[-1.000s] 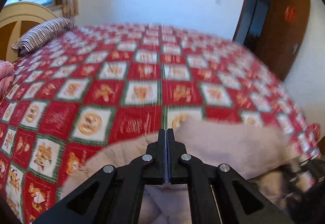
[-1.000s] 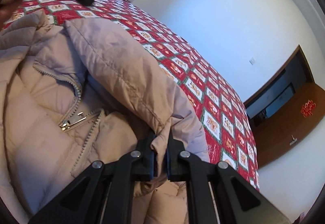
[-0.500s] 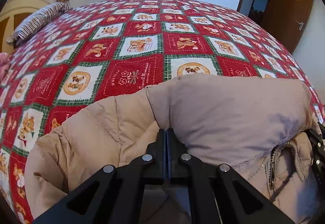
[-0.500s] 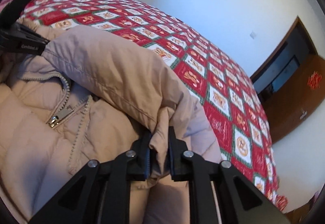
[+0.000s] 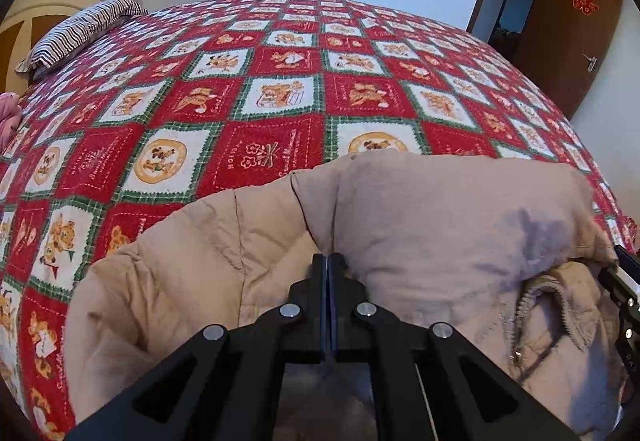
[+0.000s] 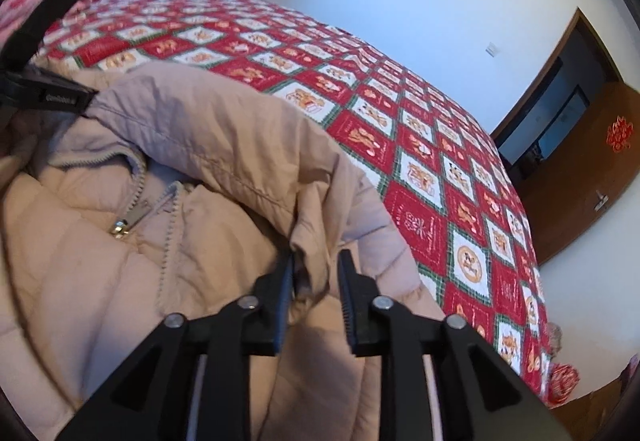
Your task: Fold large clothes
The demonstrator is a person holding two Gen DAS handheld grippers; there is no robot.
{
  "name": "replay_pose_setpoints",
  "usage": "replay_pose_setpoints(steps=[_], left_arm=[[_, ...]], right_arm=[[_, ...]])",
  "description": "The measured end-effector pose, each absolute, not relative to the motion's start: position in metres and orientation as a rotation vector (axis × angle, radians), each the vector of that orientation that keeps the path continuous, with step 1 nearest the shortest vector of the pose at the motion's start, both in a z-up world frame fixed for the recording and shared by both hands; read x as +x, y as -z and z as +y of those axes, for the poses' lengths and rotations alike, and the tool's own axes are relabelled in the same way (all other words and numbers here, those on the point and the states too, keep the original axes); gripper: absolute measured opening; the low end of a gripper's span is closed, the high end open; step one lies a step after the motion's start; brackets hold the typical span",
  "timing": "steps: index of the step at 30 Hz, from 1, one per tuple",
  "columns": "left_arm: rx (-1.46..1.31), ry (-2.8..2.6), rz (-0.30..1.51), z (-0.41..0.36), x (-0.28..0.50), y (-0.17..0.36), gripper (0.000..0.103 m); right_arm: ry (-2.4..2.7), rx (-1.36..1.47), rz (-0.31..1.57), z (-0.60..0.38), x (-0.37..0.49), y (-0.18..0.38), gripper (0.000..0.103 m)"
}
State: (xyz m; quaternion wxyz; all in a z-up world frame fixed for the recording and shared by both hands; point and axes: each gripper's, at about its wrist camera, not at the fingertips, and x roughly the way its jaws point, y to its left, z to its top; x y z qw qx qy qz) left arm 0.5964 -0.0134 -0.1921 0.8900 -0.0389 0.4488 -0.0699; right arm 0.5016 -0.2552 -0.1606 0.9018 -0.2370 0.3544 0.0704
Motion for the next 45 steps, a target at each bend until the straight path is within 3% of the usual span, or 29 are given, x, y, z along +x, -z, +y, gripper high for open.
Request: replay_pose_setpoints(steps=[3, 12, 18, 24, 31, 45], left_arm=[[-0.091, 0.163, 0.896, -0.014, 0.589, 0.174, 0.001], [-0.115, 0.201, 0.763, -0.037, 0.594, 0.119, 0.001], [-0.113, 0.153, 0.846, -0.051, 0.626, 0.158, 0.001], [-0.082, 0.165, 0.907, -0.057, 0.631, 0.197, 0.001], [-0.012, 0.174, 0.862, -0.069, 0.618, 0.207, 0.001], [0.025, 0.158, 0.846, -0.075, 0.615, 0.213, 0.001]], right_arm=[[-0.145, -0.447, 0.72, -0.26, 0.495, 0.151, 0.037], [-0.146, -0.149, 0.683, -0.268, 0.51, 0.111, 0.038], [-0.101, 0.036, 0.694, -0.261, 0.549, 0.109, 0.038], [-0.124, 0.014, 0.807, -0.243, 0.582, 0.152, 0.038], [-0.126, 0.013, 0.875, -0.255, 0.579, 0.189, 0.038], [-0.068, -0.104, 0.858, -0.239, 0.576, 0.202, 0.039]])
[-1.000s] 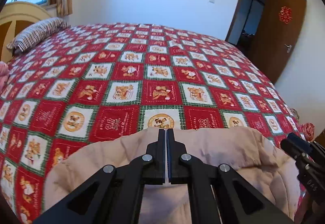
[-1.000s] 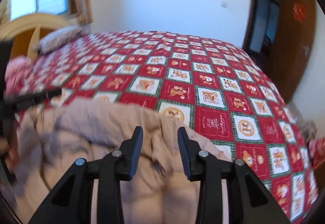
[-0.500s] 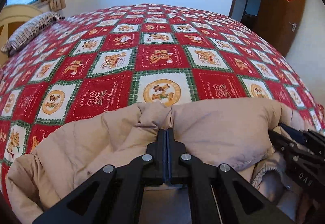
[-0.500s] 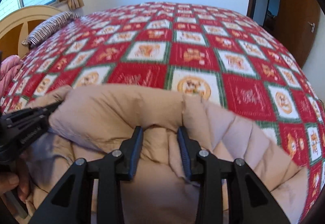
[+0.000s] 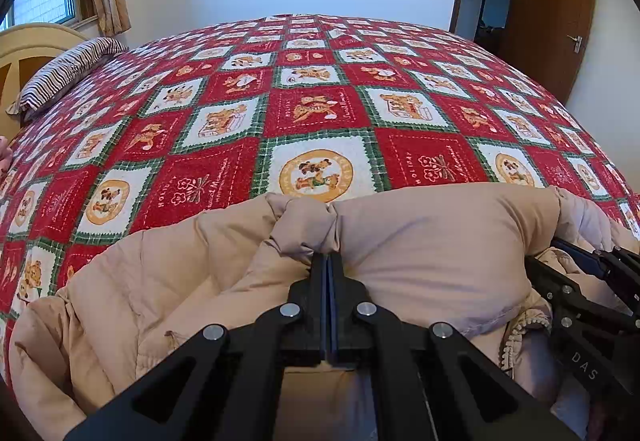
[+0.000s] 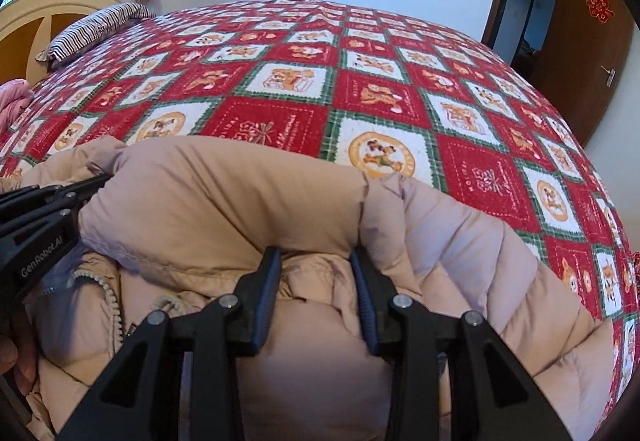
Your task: Fold large clothes
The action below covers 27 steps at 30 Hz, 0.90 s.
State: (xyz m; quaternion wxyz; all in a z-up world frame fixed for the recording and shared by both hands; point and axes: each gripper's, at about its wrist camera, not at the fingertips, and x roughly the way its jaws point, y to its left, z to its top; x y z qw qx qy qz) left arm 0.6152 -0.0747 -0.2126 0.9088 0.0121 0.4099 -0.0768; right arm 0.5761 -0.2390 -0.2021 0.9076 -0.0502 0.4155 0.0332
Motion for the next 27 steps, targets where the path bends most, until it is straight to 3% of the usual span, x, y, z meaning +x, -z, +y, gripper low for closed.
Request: replay_pose_setpoints(steps=[12, 15, 16, 18, 20, 23, 27], left_arm=[[0.041, 0.149, 0.856, -0.077, 0.619, 0.215, 0.001], [0.031, 0.159, 0.883, -0.071, 0.62, 0.194, 0.001], [-0.017, 0.163, 0.851, -0.06, 0.612, 0.175, 0.001], [-0.095, 0.221, 0.796, -0.036, 0.584, 0.14, 0.001], [-0.096, 0.252, 0.779, -0.015, 0.548, 0.121, 0.001], [-0.026, 0.23, 0.787, 0.013, 0.488, 0.118, 0.001], [-0.017, 0.185, 0.904, 0.069, 0.393, 0.156, 0.001]], right_arm=[[-0.056, -0.125, 0.86, -0.235, 0.579, 0.206, 0.04], [-0.066, -0.124, 0.864, -0.236, 0.579, 0.203, 0.04], [-0.082, -0.128, 0.869, -0.24, 0.577, 0.198, 0.043], [-0.059, -0.137, 0.868, -0.25, 0.562, 0.182, 0.07], [-0.021, -0.106, 0.809, -0.267, 0.531, 0.161, 0.082], [-0.025, -0.061, 0.801, -0.297, 0.469, 0.143, 0.082], [-0.024, -0.009, 0.865, -0.327, 0.378, 0.15, 0.082]])
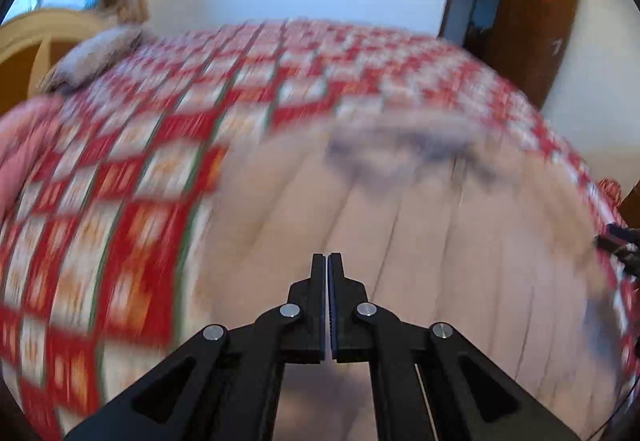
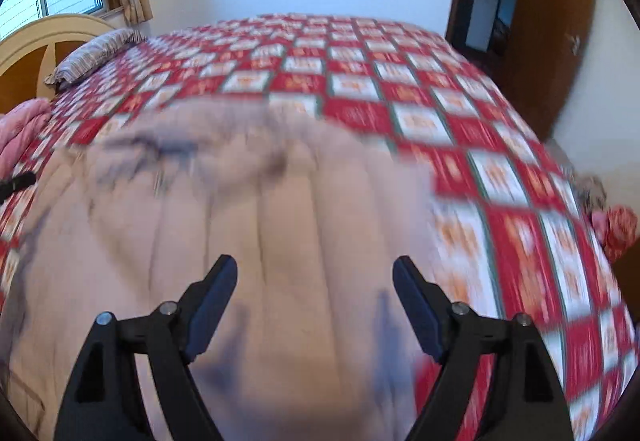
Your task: Fold large clothes
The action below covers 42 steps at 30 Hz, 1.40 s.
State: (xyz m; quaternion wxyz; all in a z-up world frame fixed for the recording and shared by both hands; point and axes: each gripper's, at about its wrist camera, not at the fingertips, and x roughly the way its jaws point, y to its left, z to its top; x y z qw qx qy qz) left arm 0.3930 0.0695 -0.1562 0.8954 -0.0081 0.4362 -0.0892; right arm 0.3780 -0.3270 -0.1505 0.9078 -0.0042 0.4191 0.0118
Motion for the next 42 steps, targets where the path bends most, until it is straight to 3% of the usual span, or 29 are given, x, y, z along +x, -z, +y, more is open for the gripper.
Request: replay_pose_setpoints(steps=[5, 12, 27, 29, 31, 33, 36, 40, 42], left_arm=[[-0.075, 0.112, 0.99, 0.13, 0.295, 0.205, 0.001], [-0.125, 0.159, 0.936, 0.137, 0.221, 0.212, 0.001], [-0.261, 0.17, 0.855, 0.149, 0.159, 0.207, 0.004], [-0.296, 0.177, 0.852, 0.152, 0.16, 0.212, 0.018], [-0.335, 0.221, 0.847, 0.149, 0.161, 0.214, 0.069], [-0.307, 0.231, 0.818, 0.139, 0.156, 0.209, 0.087], [-0.176, 0.166, 0.82, 0.125, 0.156, 0.208, 0.087], [-0.238, 0.108, 0.901, 0.138, 0.165, 0.232, 0.088], [-0.275, 0.129, 0.876, 0.144, 0.162, 0.234, 0.088]], right_arm=[[0.012, 0.101, 0.918, -0.351, 0.265, 0.176, 0.082], [0.05, 0.22, 0.913, -0.354, 0.165, 0.199, 0.082], [-0.006, 0.391, 0.877, -0.35, 0.103, 0.227, 0.082], [-0.01, 0.399, 0.868, -0.349, 0.103, 0.228, 0.083], [-0.011, 0.407, 0.859, -0.349, 0.102, 0.229, 0.083], [-0.008, 0.403, 0.852, -0.347, 0.101, 0.23, 0.083], [-0.011, 0.407, 0.839, -0.348, 0.097, 0.232, 0.083], [-0.008, 0.407, 0.832, -0.348, 0.096, 0.233, 0.083], [-0.012, 0.398, 0.825, -0.347, 0.094, 0.232, 0.075]])
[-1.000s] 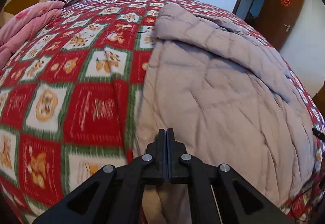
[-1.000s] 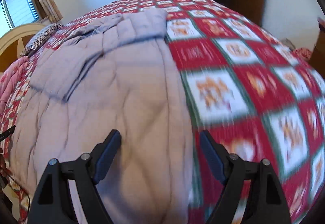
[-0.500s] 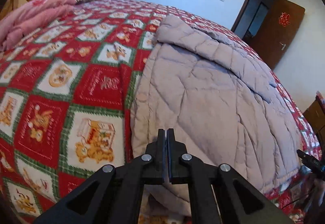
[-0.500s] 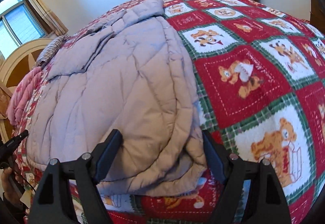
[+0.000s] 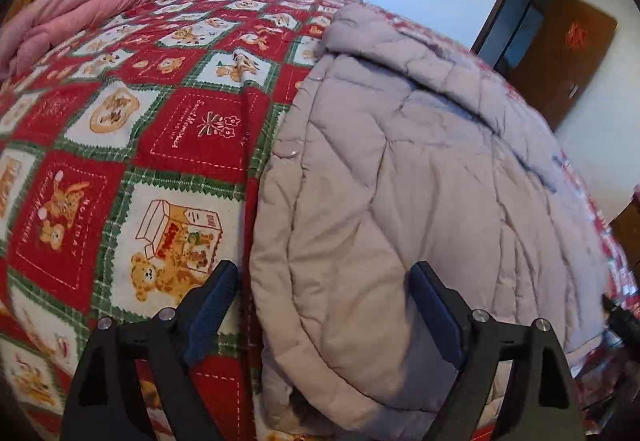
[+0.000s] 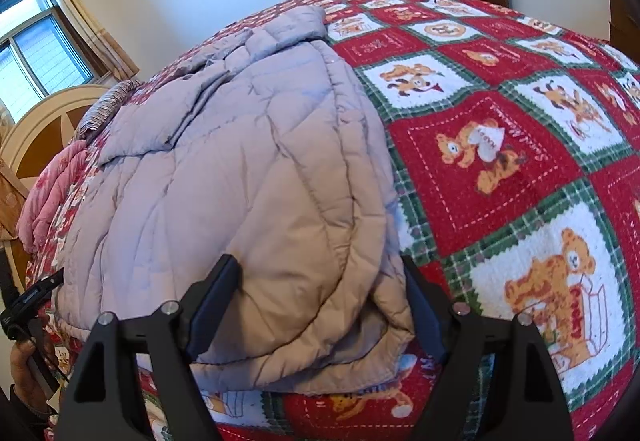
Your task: Fold large clothes
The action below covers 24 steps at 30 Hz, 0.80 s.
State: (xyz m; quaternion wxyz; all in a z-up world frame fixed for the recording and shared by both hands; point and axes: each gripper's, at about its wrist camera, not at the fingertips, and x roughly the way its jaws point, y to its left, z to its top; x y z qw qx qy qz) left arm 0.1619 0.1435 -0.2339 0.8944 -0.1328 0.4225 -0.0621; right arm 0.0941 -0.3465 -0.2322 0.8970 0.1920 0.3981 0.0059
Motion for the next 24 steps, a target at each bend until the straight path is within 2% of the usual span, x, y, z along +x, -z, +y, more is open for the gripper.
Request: replay_pose_setpoints(steps=[1, 3, 4, 5, 6, 7, 12, 21, 24], left_arm=[[-0.279, 0.145, 0.863, 0.143, 0.16, 0.233, 0.088], [-0.304, 0.224, 0.827, 0.139, 0.154, 0.23, 0.087], [-0.314, 0.237, 0.798, 0.138, 0.149, 0.227, 0.081], [-0.306, 0.233, 0.781, 0.137, 0.145, 0.224, 0.073], [-0.291, 0.225, 0.781, 0.138, 0.143, 0.222, 0.052], [-0.29, 0.235, 0.778, 0.141, 0.141, 0.219, 0.017], [-0.444, 0.353, 0.685, 0.166, 0.135, 0.189, 0.011], [-0.427, 0.469, 0.518, 0.168, 0.111, 0.117, 0.0], [-0.362, 0.479, 0.408, 0.17, 0.095, 0.085, 0.0]], right_arm=[[-0.018, 0.395, 0.825, -0.346, 0.094, 0.232, 0.07], [-0.045, 0.375, 0.827, -0.343, 0.094, 0.231, 0.046], [-0.062, 0.373, 0.825, -0.342, 0.093, 0.23, 0.038], [-0.082, 0.378, 0.821, -0.34, 0.093, 0.228, 0.025], [-0.095, 0.383, 0.812, -0.339, 0.092, 0.224, 0.02], [-0.094, 0.379, 0.799, -0.339, 0.09, 0.22, 0.018], [-0.115, 0.403, 0.72, -0.343, 0.077, 0.192, 0.013], [-0.177, 0.394, 0.641, -0.33, 0.058, 0.151, 0.012], [-0.212, 0.395, 0.582, -0.328, 0.046, 0.127, 0.011]])
